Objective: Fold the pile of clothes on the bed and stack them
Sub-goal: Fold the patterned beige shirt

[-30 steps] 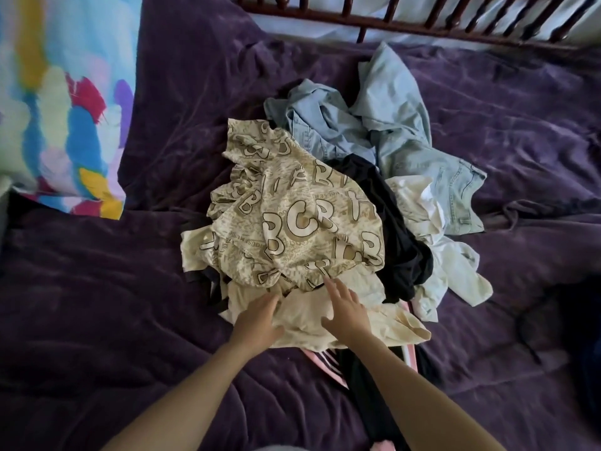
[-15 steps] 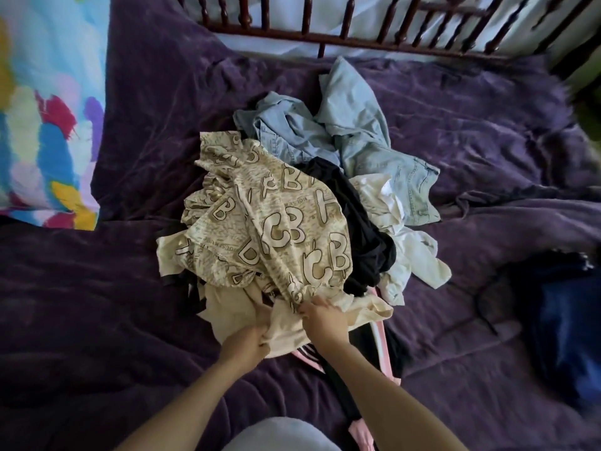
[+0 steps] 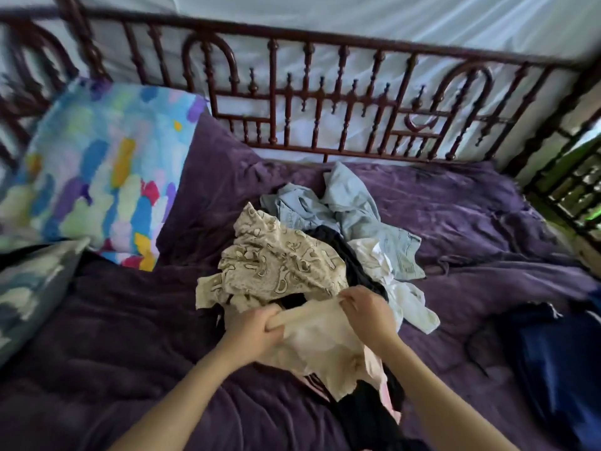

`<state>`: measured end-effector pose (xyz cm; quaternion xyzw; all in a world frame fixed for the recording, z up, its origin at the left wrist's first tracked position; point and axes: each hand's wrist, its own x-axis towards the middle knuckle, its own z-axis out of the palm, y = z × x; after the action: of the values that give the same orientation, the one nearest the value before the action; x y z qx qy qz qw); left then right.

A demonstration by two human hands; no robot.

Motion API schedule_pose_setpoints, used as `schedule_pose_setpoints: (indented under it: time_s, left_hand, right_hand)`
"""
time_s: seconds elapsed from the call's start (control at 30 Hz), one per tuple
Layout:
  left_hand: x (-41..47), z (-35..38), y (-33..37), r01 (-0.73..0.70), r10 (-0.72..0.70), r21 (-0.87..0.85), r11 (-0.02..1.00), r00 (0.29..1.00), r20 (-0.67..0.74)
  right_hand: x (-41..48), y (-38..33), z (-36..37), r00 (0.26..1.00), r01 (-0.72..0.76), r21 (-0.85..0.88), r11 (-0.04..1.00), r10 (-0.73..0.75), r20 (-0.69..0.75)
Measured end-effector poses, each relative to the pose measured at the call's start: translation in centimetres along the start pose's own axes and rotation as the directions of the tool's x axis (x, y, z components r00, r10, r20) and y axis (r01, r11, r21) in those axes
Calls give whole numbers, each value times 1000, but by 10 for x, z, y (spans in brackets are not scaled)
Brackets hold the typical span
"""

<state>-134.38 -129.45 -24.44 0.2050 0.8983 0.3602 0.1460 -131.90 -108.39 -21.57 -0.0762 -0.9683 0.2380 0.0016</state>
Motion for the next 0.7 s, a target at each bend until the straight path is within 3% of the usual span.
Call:
schedule_pose_setpoints:
  time_s: [0.13, 0.23, 0.37, 0.5, 0.7]
  left_hand:
    - [-5, -53, 43, -102, 91, -59, 993, 981, -172]
    - [-17, -72, 66, -186, 160, -121, 975, 968, -196]
    - [-33, -73, 73, -179, 154, -221, 959, 980, -126]
    - [-39, -73, 78, -206, 196, -250, 946, 978, -66]
    - [-40, -65, 70, -161, 187, -260, 952, 979, 77]
  right_hand:
    - [6, -36, -62, 992, 85, 56, 995, -79, -102]
    - [7, -49, -98, 982, 188, 125, 974, -189, -7]
    - [-6, -45, -119, 965, 24, 455, 890, -140, 223]
    - [-15, -35, -124, 958, -82, 537, 839, -82, 275]
    - [-11, -28, -136, 929, -268, 769, 581, -57, 366]
